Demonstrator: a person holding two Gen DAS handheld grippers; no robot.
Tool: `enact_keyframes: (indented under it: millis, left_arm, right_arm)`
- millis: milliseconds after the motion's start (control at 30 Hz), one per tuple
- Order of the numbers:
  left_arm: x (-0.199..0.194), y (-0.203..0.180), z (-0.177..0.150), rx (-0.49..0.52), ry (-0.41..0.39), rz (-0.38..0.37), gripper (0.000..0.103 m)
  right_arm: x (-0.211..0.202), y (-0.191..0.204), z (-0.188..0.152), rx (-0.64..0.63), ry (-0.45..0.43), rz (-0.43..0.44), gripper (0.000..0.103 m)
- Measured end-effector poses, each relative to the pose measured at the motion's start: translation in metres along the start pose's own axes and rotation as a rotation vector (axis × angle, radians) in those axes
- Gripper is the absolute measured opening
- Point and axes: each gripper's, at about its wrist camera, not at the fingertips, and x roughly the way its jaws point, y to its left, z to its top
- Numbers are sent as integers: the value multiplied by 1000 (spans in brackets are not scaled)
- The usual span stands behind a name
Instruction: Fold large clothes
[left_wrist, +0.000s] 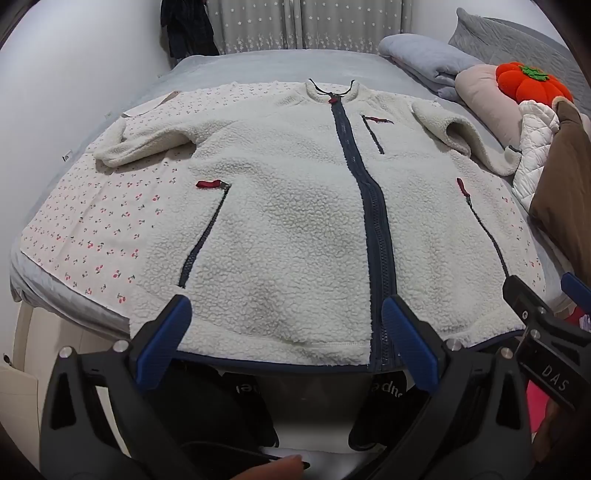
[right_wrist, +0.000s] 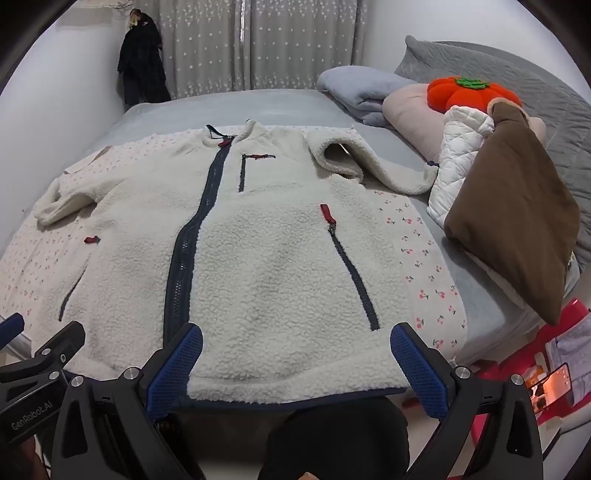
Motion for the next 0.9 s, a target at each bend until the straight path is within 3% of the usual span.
enact_keyframes:
  millis: [900]
  left_arm:
    - [1,5,1,-9,3,6,103]
  right_arm:
    - [1,1,-1,-1,-2,1,103]
